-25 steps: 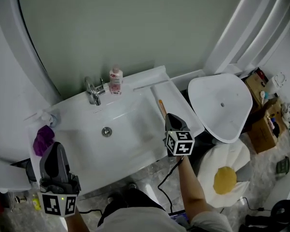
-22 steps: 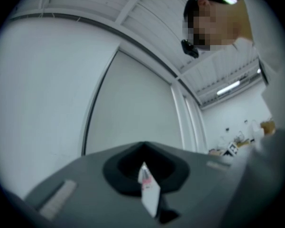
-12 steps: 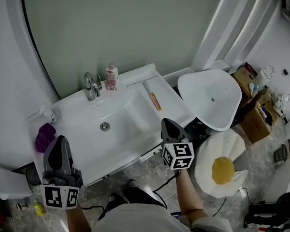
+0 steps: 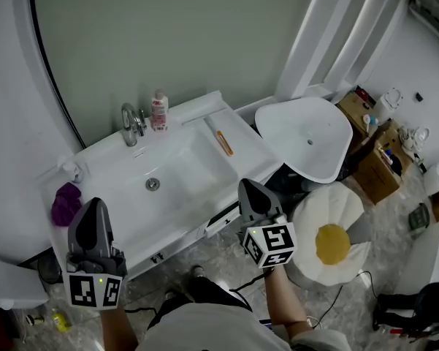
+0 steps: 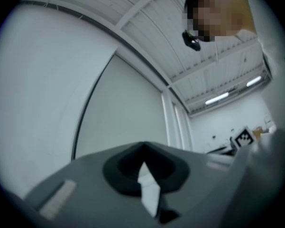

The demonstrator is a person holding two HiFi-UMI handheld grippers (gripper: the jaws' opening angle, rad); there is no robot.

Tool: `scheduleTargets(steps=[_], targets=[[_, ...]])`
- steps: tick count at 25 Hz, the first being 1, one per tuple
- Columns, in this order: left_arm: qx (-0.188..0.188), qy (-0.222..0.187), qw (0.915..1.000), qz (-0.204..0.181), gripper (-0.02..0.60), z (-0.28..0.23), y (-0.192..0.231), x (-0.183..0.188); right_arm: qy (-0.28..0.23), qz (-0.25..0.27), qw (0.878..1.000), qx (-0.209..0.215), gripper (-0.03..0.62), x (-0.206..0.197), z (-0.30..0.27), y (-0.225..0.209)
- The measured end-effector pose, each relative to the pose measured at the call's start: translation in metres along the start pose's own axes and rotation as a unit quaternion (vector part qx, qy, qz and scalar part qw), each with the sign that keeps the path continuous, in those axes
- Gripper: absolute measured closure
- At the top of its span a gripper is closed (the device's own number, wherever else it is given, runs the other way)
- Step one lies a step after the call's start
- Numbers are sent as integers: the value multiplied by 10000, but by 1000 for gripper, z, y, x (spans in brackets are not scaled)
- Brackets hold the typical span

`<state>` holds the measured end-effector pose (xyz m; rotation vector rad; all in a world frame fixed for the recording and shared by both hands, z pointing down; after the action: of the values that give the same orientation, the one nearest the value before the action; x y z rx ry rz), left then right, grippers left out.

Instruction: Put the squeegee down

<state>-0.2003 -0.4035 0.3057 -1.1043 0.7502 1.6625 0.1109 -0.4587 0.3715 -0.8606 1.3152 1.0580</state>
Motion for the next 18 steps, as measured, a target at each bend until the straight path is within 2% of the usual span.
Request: scheduleTargets(steps=[10, 18], targets=[[-209, -157, 9996, 116, 574, 15, -11, 18, -344, 193, 9989, -242, 592, 36, 49, 24], [-331, -194, 9991, 193, 574, 25, -8, 23, -492, 387, 9971, -431, 592, 49, 69, 46]])
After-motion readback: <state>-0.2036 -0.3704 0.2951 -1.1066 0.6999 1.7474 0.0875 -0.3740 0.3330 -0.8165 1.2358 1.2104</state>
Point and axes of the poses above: the fingertips, and each gripper's own axes: z backward along the fingers, y to its left, x out of its top, the point moved 2 cm from there along z, backward along the fingers, and after that the axes turned 9 degrees about -y, right-handed, at the moved point
